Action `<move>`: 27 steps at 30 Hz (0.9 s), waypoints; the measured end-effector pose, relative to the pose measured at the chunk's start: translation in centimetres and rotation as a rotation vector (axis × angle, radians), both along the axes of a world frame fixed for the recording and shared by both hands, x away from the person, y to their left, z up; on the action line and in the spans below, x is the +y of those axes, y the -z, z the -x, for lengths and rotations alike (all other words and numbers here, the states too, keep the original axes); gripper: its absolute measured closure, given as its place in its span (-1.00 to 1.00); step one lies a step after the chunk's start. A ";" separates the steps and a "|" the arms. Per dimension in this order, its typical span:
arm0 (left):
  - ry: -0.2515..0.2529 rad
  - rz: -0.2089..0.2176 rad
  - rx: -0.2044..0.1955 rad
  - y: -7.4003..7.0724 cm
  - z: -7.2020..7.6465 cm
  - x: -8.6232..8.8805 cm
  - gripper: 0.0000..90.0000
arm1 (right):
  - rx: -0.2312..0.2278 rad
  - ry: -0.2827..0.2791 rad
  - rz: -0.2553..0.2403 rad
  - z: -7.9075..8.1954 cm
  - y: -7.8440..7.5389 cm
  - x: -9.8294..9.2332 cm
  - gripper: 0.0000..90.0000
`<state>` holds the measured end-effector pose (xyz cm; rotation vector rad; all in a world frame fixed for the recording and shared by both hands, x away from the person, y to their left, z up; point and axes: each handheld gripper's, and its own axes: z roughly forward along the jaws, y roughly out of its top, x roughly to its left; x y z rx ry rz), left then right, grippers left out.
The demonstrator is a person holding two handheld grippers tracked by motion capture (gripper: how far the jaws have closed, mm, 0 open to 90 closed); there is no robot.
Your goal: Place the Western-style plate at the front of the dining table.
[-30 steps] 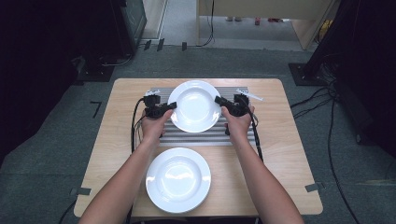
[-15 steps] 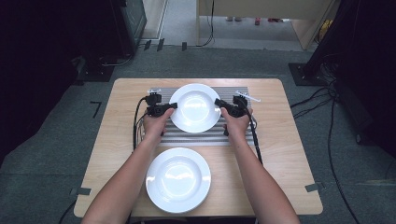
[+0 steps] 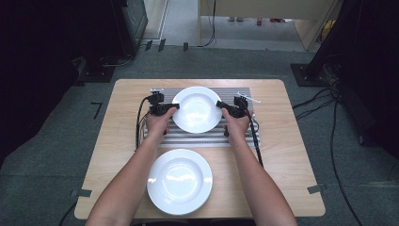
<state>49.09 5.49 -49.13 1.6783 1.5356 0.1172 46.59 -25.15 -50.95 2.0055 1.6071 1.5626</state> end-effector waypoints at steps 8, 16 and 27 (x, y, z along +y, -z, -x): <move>0.012 0.001 0.008 0.3 -0.1 -0.4 0.51 | 0.020 0.017 0.005 -0.2 0.5 -0.5 0.66; 0.029 -0.010 0.023 0.4 -0.2 -0.7 0.50 | 0.037 0.035 0.021 -0.2 0.6 -0.4 0.65; 0.028 -0.012 0.028 0.5 -0.2 -0.7 0.49 | 0.028 0.028 0.043 -0.3 0.7 -0.4 0.64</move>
